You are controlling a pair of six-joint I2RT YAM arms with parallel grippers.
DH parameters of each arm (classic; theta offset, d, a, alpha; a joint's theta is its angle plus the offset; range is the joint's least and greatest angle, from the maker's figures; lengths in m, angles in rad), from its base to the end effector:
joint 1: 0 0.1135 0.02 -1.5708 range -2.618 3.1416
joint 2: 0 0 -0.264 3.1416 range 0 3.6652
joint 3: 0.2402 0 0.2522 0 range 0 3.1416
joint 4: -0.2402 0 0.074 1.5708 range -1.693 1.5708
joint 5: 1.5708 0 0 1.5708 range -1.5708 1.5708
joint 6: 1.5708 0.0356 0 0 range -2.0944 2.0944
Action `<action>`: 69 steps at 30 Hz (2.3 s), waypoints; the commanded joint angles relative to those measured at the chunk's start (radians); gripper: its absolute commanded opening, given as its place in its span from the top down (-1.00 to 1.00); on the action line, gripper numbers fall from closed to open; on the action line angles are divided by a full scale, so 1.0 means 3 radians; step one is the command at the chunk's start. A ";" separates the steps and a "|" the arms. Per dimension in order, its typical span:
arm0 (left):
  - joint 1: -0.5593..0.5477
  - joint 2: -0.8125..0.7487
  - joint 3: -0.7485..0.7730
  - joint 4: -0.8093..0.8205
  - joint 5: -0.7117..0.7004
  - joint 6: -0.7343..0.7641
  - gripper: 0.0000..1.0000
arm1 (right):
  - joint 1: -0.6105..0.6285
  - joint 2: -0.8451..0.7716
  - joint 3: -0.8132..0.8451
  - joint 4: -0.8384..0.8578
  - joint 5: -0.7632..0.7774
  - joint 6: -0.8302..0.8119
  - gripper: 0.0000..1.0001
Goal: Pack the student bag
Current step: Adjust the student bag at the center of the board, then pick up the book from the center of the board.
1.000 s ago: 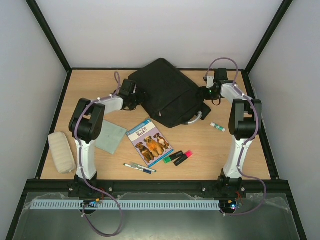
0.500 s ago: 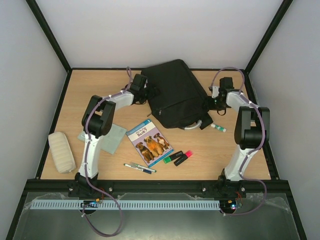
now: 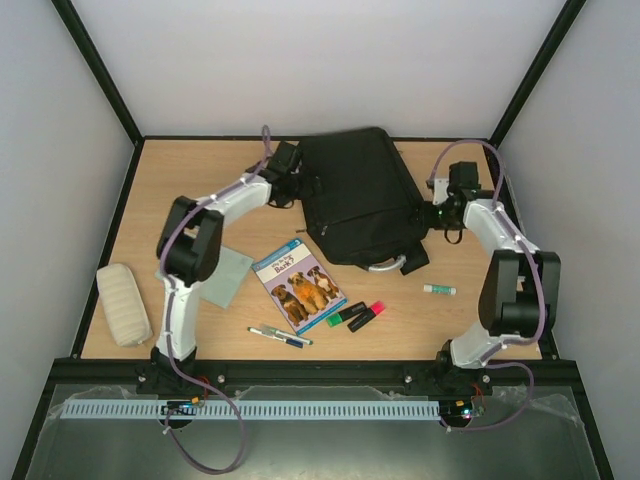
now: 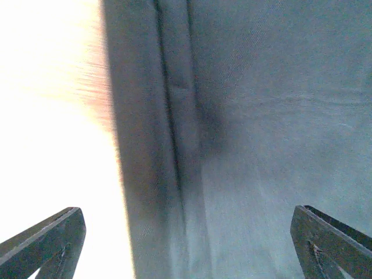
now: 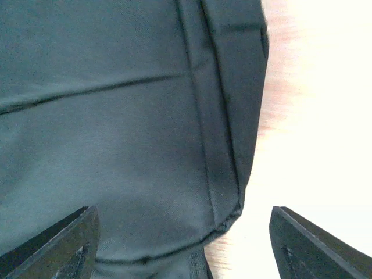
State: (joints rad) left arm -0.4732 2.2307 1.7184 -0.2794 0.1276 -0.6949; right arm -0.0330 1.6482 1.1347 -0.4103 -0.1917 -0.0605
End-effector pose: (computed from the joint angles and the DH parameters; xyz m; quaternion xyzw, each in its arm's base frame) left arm 0.4444 -0.2326 0.1765 -0.0781 0.9202 -0.2582 0.2837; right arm 0.3490 -0.0047 0.2217 -0.0434 0.9433 0.0758 0.3203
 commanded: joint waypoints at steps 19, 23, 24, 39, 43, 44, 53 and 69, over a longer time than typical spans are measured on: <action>-0.0084 -0.3195 -0.3072 -0.0727 0.0122 -0.0344 -0.90 | 0.1635 -0.0198 -0.0119 -0.0029 -0.1122 -0.0326 0.25; -0.0084 -0.3278 -0.3359 -0.0619 0.0321 -0.0404 -0.88 | 0.1865 -0.0005 -0.0201 0.0083 -0.1053 -0.0314 0.32; -0.0083 -0.3283 -0.3424 -0.0570 0.0350 -0.0426 -0.87 | 0.1907 0.0031 -0.0223 0.0091 -0.1025 -0.0328 0.34; -0.0084 -0.3143 -0.3946 0.0006 0.0369 -0.0841 -0.84 | 0.2017 0.0412 -0.0400 0.0196 -0.0768 -0.0399 0.42; -0.0084 -0.3054 -0.3958 0.0155 0.0361 -0.0952 -0.82 | 0.2017 0.0500 -0.0400 0.0199 -0.0736 -0.0392 0.42; -0.0084 -0.3038 -0.3969 0.0205 0.0366 -0.0983 -0.80 | 0.2017 0.0526 -0.0396 0.0192 -0.0725 -0.0394 0.41; -0.0084 -0.2876 -0.4083 0.0547 0.0395 -0.1246 -0.69 | 0.2022 0.0672 -0.0385 0.0162 -0.0615 -0.0392 0.47; -0.0116 -0.2872 -0.4098 0.1530 0.0800 -0.1205 -0.31 | 0.2078 0.1000 -0.0326 0.0066 -0.0504 -0.0407 0.52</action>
State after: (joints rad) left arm -0.4973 1.3949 0.5014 0.0895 0.3134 -1.0576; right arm 0.5720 1.8515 1.0725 -0.3351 -0.4328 -0.1730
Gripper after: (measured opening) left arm 0.680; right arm 0.240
